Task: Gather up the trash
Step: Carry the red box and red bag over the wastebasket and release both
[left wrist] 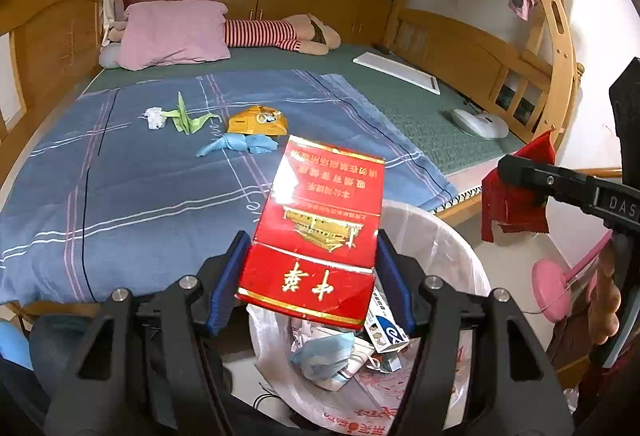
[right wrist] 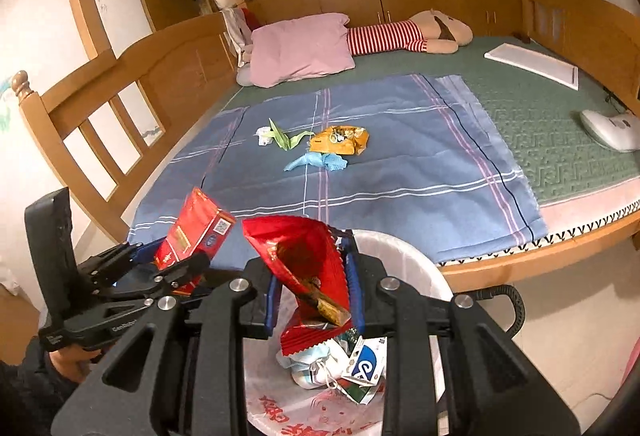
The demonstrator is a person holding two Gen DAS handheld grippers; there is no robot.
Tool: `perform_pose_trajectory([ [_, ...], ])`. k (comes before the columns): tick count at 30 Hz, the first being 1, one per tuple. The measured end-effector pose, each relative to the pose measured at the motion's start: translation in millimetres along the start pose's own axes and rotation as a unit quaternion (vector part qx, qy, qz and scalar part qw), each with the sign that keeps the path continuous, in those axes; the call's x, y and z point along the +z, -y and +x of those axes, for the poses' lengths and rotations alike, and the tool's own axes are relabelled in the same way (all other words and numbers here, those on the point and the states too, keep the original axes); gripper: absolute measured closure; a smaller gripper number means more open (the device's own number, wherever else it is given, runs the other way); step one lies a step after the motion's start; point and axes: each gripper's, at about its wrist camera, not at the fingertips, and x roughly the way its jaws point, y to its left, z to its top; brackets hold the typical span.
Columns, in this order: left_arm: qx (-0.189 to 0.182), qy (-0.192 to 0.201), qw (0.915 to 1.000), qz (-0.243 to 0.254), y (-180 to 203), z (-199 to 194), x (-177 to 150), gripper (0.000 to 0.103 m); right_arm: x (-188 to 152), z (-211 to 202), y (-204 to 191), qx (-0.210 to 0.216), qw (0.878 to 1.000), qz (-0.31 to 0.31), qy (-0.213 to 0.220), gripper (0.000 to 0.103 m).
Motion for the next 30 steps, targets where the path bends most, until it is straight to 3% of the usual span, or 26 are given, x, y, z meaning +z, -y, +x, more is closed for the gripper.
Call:
perform_pose_trajectory([
  [2,-0.004,-0.004,1.0,0.005,2.1,2.6,-1.0,0.04,-1.9,-1.8,0.9,-0.003,1.0,0.002,-0.002,0.067],
  [4,-0.01,-0.013,0.9998,0.009,5.3,7.0,-3.6,0.04,-1.8,-8.0,3.0,-0.015,1.0,0.011,0.014,0.035],
  [5,-0.013,-0.018,0.9997,0.011,7.2,9.2,-5.1,0.04,-1.2,-14.0,5.5,-0.015,0.999,0.018,0.03,0.029],
  [11,-0.066,-0.053,0.9956,0.041,24.1,20.0,-14.0,0.038,-0.6,-29.6,22.0,-0.025,0.995,0.057,0.076,0.026],
  [13,-0.084,-0.062,0.9929,0.057,32.3,21.9,-16.9,0.013,0.5,-29.6,27.7,-0.024,0.994,0.067,0.079,0.024],
  [17,-0.084,-0.056,0.9922,0.073,39.8,19.5,-19.4,0.008,2.1,-30.4,39.8,-0.016,0.992,0.091,0.082,0.022],
  [20,-0.072,-0.052,0.9946,0.053,29.8,20.4,-16.3,0.008,2.2,-31.0,43.4,-0.018,0.991,0.103,0.087,0.018],
  [22,-0.043,-0.039,0.998,0.022,10.1,21.1,-9.7,0.008,4.0,-30.1,42.2,-0.029,0.99,0.099,0.091,0.014],
  [26,0.009,-0.04,0.9975,-0.057,-42.1,21.3,-3.1,0.007,17.1,-8.8,22.8,-0.105,0.989,0.055,0.091,0.003],
  [28,0.027,-0.047,0.9939,-0.096,-70.0,24.6,-6.4,0.007,23.8,8.7,15.4,-0.102,0.991,0.039,0.074,0.003],
  [30,0.053,-0.054,0.99,-0.119,-94.2,29.1,-10.2,0.007,35.7,36.3,8.6,-0.066,0.996,0.032,0.051,0.003],
])
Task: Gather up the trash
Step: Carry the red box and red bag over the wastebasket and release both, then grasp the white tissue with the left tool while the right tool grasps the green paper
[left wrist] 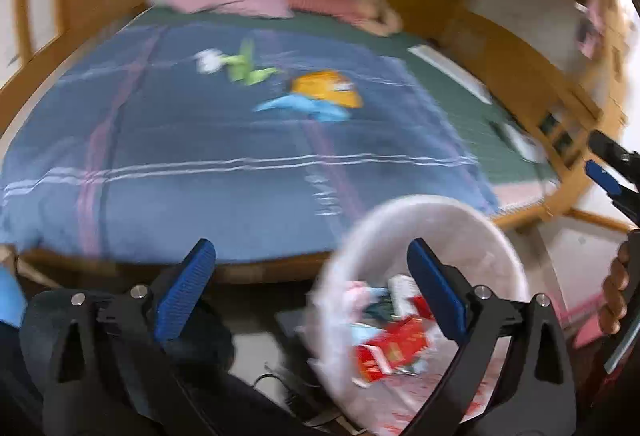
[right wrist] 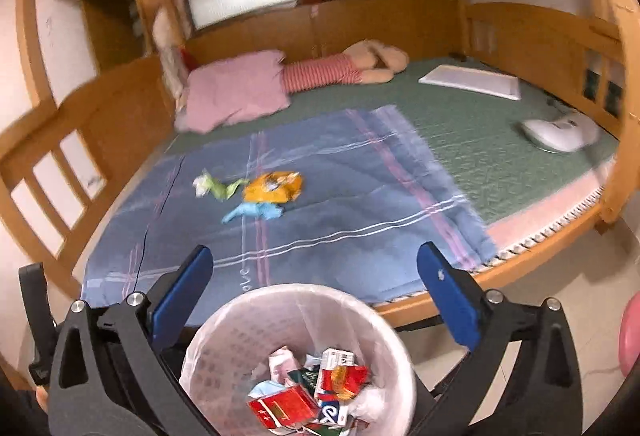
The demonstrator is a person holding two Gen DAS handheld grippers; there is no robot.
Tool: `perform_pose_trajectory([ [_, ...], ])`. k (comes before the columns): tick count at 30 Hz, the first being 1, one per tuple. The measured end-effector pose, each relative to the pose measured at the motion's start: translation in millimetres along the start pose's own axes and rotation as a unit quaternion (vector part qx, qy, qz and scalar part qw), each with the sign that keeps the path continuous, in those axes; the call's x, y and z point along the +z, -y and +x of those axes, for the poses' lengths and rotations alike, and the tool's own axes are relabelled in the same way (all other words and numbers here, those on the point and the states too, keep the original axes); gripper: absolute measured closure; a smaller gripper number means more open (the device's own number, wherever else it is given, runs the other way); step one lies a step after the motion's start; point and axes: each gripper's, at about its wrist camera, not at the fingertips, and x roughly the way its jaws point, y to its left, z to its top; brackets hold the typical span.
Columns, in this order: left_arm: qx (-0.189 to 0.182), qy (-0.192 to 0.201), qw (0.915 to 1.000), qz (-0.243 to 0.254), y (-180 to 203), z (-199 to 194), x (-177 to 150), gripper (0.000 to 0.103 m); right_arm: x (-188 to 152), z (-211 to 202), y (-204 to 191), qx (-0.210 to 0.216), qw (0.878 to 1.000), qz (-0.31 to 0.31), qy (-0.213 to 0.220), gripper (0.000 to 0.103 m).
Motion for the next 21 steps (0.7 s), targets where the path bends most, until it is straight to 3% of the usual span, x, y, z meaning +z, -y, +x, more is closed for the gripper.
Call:
perform_pose_trajectory([
  [3,0.033,0.006,0.9988,-0.035,-29.1,9.4,9.5,0.007,13.0,32.7,-5.7,0.043,0.998,0.01,-0.034,0.003],
  [4,0.051,0.012,0.9976,-0.046,-38.2,12.2,15.2,0.007,22.2,55.9,-14.9,0.061,0.996,0.012,-0.063,0.003],
  [6,0.107,0.031,0.9914,-0.069,-58.0,21.0,34.1,0.007,30.1,74.5,-26.8,0.071,0.994,0.002,-0.081,0.003],
  [9,0.181,0.053,0.9763,-0.106,-87.1,36.1,70.3,0.007,43.0,116.0,-56.7,0.062,0.992,-0.032,-0.106,0.003],
  [13,0.232,0.08,0.9598,-0.135,-123.9,58.4,116.9,0.005,59.6,178.3,-92.8,0.064,0.988,-0.05,-0.132,0.003],
  [16,0.279,0.085,0.946,-0.141,-146.2,75.4,130.9,0.005,68.3,220.2,-122.3,0.078,0.984,-0.059,-0.151,0.003],
  [18,0.337,0.075,0.9254,-0.156,-162.4,85.0,124.6,0.005,73.5,240.8,-139.3,0.093,0.98,-0.074,-0.16,0.003],
  [19,0.341,0.061,0.9217,-0.175,-171.4,85.9,118.7,0.005,79.9,262.1,-161.9,0.112,0.976,-0.091,-0.164,0.003],
  [21,0.301,0.063,0.9197,-0.244,-189.0,79.8,107.8,0.005,88.1,285.4,-180.5,0.123,0.973,-0.103,-0.164,0.003],
])
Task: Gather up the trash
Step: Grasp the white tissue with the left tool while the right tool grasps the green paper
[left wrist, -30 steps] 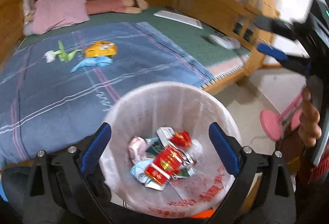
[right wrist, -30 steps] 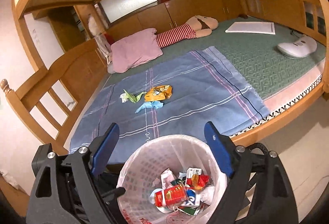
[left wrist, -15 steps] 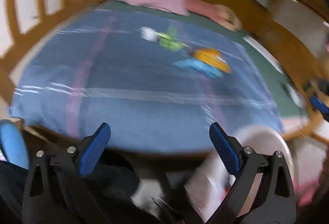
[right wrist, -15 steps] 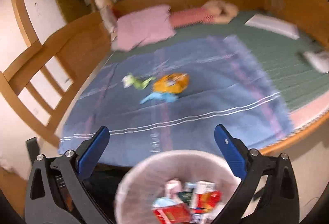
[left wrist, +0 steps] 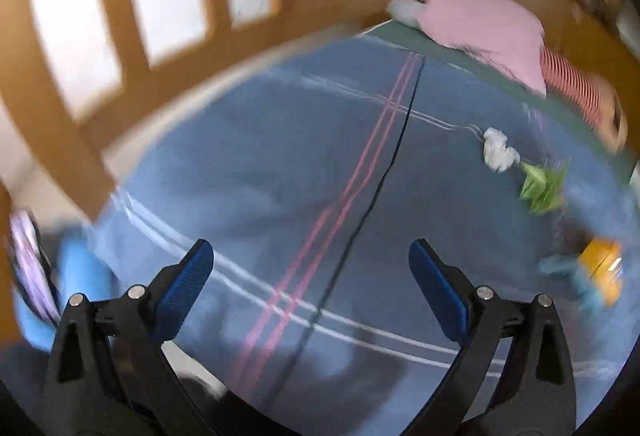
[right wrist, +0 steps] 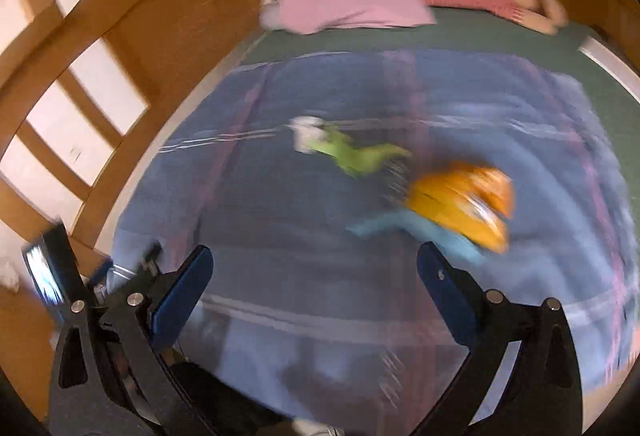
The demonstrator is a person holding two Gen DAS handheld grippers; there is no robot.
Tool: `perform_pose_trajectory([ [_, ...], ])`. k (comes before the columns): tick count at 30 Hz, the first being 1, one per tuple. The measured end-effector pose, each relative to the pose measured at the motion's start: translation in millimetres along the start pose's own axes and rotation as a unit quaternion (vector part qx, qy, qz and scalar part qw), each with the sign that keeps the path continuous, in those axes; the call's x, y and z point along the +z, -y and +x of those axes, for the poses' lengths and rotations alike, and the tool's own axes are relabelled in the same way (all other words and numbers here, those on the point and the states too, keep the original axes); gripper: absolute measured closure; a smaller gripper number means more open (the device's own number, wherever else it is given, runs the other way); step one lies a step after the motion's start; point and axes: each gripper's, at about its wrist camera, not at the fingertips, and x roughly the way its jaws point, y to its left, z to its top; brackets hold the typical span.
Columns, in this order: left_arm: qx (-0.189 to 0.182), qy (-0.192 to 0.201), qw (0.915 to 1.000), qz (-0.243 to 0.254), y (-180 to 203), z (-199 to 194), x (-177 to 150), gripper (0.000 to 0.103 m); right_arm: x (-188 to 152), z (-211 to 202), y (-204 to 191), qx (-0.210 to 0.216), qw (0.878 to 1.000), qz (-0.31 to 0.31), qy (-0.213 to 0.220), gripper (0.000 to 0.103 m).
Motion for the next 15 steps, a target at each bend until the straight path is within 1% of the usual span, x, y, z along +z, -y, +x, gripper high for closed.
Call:
perform_pose_trajectory([
  [1,-0.01,0.0,0.9995,-0.031,-7.7,-1.0,0.1,0.005,21.5,25.0,-11.4,0.0,1.0,-0.016,0.003,0.004],
  [2,-0.016,0.002,0.9986,-0.05,-12.4,-2.3,0.4,0.005,31.8,38.0,-15.6,-0.005,1.0,-0.025,0.002,0.005],
  [4,-0.02,0.008,0.9981,-0.057,-14.8,-1.9,2.8,0.005,61.5,84.8,-25.9,-0.047,0.998,-0.041,-0.01,0.017],
  [5,-0.018,0.008,0.998,-0.06,-15.3,-0.8,3.8,0.005,69.3,100.7,-25.9,-0.056,0.998,-0.037,-0.018,0.02],
  [7,-0.024,0.002,0.9974,-0.068,-15.2,3.2,5.5,0.005,86.6,151.0,-19.5,-0.074,0.996,-0.014,-0.048,0.03],
  [9,-0.033,-0.011,0.9965,-0.077,-15.3,8.6,6.7,0.005,91.9,186.8,-14.1,-0.087,0.994,0.0,-0.068,0.036],
  [10,-0.036,-0.015,0.9958,-0.083,-16.5,9.9,6.5,0.005,95.8,198.0,-13.7,-0.094,0.993,0.0,-0.073,0.039],
  [12,-0.038,-0.021,0.9939,-0.101,-20.5,13.5,9.4,0.005,95.2,230.7,-11.0,-0.134,0.987,-0.017,-0.087,0.044],
  [14,-0.039,-0.025,0.9925,-0.113,-23.5,15.1,8.9,0.005,92.9,249.8,-8.6,-0.152,0.983,-0.025,-0.095,0.052],
  [15,-0.04,-0.028,0.9921,-0.116,-24.6,16.6,8.8,0.005,90.4,255.4,-6.6,-0.147,0.984,-0.028,-0.096,0.06],
])
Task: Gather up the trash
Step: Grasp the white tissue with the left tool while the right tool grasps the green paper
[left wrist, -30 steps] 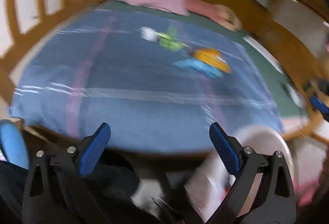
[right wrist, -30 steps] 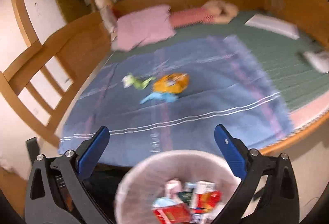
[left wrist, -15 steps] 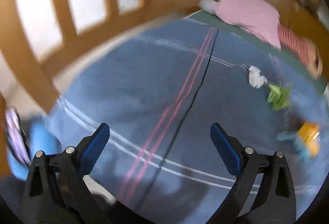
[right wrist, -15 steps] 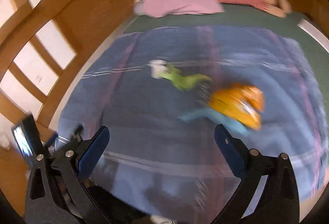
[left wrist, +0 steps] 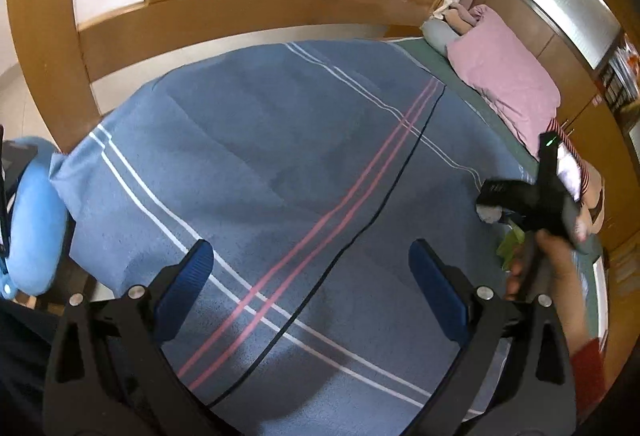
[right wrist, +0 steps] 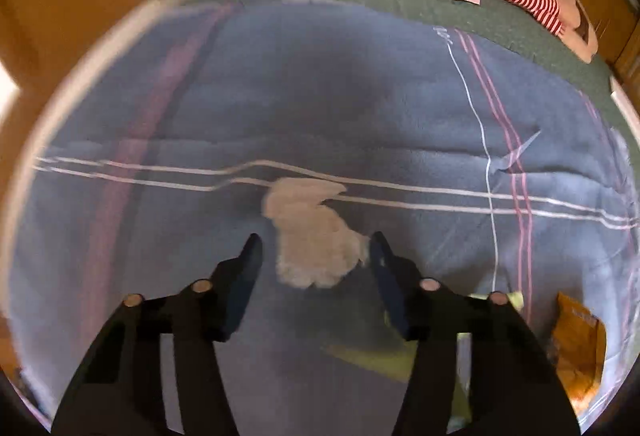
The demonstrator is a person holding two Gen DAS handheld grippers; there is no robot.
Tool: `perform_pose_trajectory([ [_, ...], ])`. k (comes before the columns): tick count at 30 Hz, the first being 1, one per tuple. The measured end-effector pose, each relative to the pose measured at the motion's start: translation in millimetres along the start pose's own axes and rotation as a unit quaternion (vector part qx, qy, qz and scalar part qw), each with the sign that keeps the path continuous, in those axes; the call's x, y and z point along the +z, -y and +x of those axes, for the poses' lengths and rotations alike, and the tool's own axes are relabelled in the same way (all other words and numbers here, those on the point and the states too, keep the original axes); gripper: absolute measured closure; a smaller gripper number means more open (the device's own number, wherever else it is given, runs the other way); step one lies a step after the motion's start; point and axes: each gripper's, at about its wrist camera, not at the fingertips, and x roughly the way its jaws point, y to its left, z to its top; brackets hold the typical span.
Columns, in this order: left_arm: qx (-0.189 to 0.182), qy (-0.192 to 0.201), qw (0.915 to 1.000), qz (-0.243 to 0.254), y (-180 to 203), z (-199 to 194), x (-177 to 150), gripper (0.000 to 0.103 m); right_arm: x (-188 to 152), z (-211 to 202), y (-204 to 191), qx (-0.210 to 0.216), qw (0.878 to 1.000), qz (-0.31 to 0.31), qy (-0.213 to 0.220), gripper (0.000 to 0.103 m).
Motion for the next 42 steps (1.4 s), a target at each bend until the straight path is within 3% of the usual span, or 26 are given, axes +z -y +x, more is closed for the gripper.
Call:
perform_pose_trajectory([
  [1,0.001,-0.002,1.0,-0.001,-1.0,1.0,0.2,0.005,-2.9,-0.9,-0.2,0.009,1.0,-0.004,0.008,0.071],
  [2,0.002,-0.004,1.0,-0.003,-2.4,2.0,0.6,0.005,-6.3,-3.3,1.1,0.013,1.0,-0.007,0.014,0.073],
  [6,0.003,-0.003,0.9992,-0.039,-14.3,1.6,1.0,0.005,-30.1,-32.8,1.2,0.101,0.995,-0.025,0.003,0.077],
  [8,0.004,0.001,0.9985,-0.054,-20.9,-0.4,1.8,0.005,-54.3,-57.3,-6.2,0.169,0.984,-0.058,-0.026,0.077],
  [11,0.005,0.005,0.9969,-0.078,-30.1,-3.0,2.1,0.005,-97.6,-82.7,-19.0,0.217,0.965,-0.119,-0.084,0.076],
  [12,0.004,0.002,0.9965,-0.084,-32.2,-2.2,1.6,0.005,-109.5,-87.7,-21.8,0.236,0.957,-0.134,-0.106,0.071],
  [13,0.004,-0.002,0.9963,-0.086,-33.0,-1.0,1.0,0.005,-125.4,-97.9,-21.4,0.238,0.952,-0.151,-0.12,0.059],
  [14,0.003,-0.007,0.9963,-0.086,-33.4,0.8,0.3,0.005,-129.5,-104.0,-20.5,0.229,0.954,-0.156,-0.114,0.051],
  [15,0.002,-0.013,0.9964,-0.083,-32.5,2.8,-0.7,0.005,-133.2,-116.3,-16.8,0.224,0.957,-0.158,-0.094,0.035],
  [16,0.001,-0.018,0.9966,-0.08,-31.7,4.7,-2.1,0.005,-131.6,-127.0,-9.7,0.23,0.959,-0.153,-0.071,0.029],
  [18,-0.002,-0.03,0.9972,-0.069,-27.5,9.8,-4.2,0.005,-120.3,-144.8,16.4,0.27,0.957,-0.102,-0.029,0.028],
  [20,-0.003,-0.045,0.9975,-0.054,-22.5,15.5,-6.1,0.005,-108.4,-146.4,38.4,0.231,0.972,-0.045,0.002,0.028],
  [22,-0.003,-0.052,0.9973,-0.051,-21.5,18.6,-7.4,0.005,-104.4,-126.9,42.8,0.139,0.99,-0.027,-0.012,0.027],
  [27,-0.007,-0.058,0.996,-0.068,-28.8,20.9,-8.8,0.005,-109.7,-74.7,31.8,0.075,0.995,-0.028,-0.063,0.028],
  [28,-0.014,-0.064,0.9955,-0.069,-28.7,23.2,-9.0,0.005,-112.6,-69.5,28.8,0.064,0.995,-0.035,-0.062,0.034],
  [29,-0.025,-0.074,0.9947,-0.067,-27.3,26.2,-9.4,0.005,-116.2,-61.9,26.5,0.064,0.995,-0.042,-0.067,0.045],
  [30,-0.048,-0.096,0.9928,-0.053,-21.7,32.4,-11.0,0.005,-118.8,-61.2,27.1,0.068,0.995,-0.039,-0.067,0.062],
  [31,-0.063,-0.112,0.9911,-0.035,-16.2,36.0,-13.7,0.005,-119.4,-61.5,30.0,0.073,0.995,-0.033,-0.064,0.067],
  [37,-0.12,-0.154,0.978,0.073,24.3,39.9,-30.0,0.005,-125.8,-106.8,57.5,0.076,0.997,-0.014,-0.028,0.072],
  [40,-0.119,-0.155,0.9682,0.156,50.9,38.2,-43.6,0.005,-138.5,-141.0,67.9,0.068,0.998,-0.016,-0.002,0.071],
  [42,-0.098,-0.147,0.9619,0.208,65.8,39.9,-52.4,0.005,-147.3,-163.6,75.0,0.071,0.997,-0.017,0.015,0.071],
])
